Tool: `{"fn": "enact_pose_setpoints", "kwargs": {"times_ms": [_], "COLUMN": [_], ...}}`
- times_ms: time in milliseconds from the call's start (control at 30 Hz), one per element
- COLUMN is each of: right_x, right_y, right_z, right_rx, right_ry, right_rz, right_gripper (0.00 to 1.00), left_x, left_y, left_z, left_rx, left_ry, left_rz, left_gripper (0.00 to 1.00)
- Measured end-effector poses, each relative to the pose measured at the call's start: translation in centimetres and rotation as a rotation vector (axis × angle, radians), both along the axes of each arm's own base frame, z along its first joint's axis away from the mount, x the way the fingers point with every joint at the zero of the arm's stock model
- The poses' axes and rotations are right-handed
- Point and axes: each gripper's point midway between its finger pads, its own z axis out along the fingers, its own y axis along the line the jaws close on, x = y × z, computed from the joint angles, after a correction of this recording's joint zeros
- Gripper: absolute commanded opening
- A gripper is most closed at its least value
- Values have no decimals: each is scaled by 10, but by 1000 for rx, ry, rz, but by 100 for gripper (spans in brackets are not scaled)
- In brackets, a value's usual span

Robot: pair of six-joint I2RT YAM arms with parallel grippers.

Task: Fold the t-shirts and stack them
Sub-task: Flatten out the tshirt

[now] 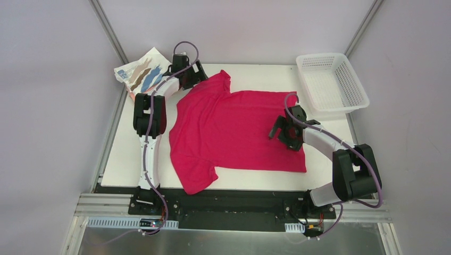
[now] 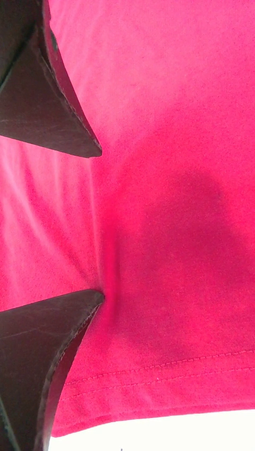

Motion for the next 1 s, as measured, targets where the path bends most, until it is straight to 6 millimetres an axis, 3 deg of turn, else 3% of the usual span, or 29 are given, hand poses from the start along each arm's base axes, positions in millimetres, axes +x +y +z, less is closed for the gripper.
{"fn": "enact_pose_setpoints", "kwargs": {"times_ms": [167,733,1000], "right_x": [0,0,1], "right_y": [0,0,0], "right_z": [0,0,0], "right_rx": [0,-2,0], "right_ry": [1,8,9], "right_rz": [0,-3,-7], "right_gripper": [100,100,99], "left_x": [-9,-12,-9], "left_y": [1,17,43], "left_z": [-15,-18,-22], "left_rx": [-6,68,128], "left_ry": [37,64,69], "left_rz": [-10,2,87], "left_gripper": [99,99,99]}}
